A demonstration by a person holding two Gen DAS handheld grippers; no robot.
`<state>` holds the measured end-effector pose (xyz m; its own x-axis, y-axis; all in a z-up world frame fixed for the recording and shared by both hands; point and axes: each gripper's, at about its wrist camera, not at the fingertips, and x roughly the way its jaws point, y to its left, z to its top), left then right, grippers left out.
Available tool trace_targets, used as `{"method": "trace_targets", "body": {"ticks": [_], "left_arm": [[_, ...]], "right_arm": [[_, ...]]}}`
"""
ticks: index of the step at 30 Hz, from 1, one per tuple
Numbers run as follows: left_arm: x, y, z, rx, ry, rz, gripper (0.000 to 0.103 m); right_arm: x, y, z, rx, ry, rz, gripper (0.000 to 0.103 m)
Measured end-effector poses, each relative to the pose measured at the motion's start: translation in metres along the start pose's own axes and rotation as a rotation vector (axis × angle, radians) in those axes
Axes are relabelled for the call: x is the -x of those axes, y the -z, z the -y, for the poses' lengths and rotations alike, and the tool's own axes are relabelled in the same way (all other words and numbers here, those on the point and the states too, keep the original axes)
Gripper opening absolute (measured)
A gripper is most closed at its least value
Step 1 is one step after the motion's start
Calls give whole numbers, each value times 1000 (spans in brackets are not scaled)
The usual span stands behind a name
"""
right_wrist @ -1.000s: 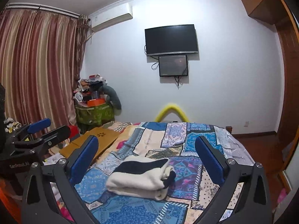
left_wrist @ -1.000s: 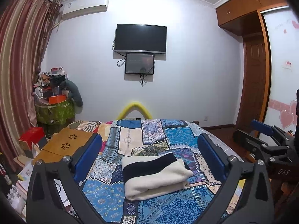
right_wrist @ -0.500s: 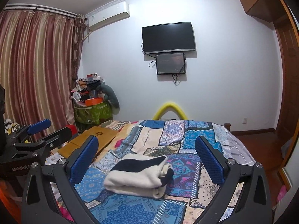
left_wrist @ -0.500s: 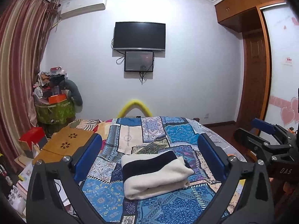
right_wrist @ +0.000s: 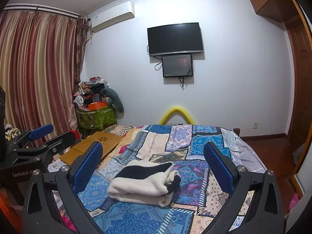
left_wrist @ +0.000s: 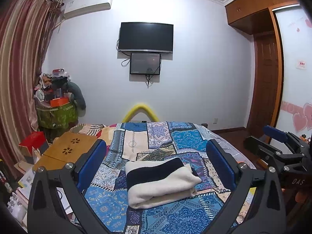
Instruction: Fold small clothes
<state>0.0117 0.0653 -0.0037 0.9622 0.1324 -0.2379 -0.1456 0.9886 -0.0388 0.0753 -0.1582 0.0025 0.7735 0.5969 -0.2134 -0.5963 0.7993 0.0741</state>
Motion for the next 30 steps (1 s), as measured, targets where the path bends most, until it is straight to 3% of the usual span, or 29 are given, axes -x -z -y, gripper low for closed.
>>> {"method": "trace_targets", "body": {"ticks": [30], "left_arm": [[-6,-1,-6,27,58,-26,103]], "right_arm": [[-2,3,1,1,6,-8,103]]}}
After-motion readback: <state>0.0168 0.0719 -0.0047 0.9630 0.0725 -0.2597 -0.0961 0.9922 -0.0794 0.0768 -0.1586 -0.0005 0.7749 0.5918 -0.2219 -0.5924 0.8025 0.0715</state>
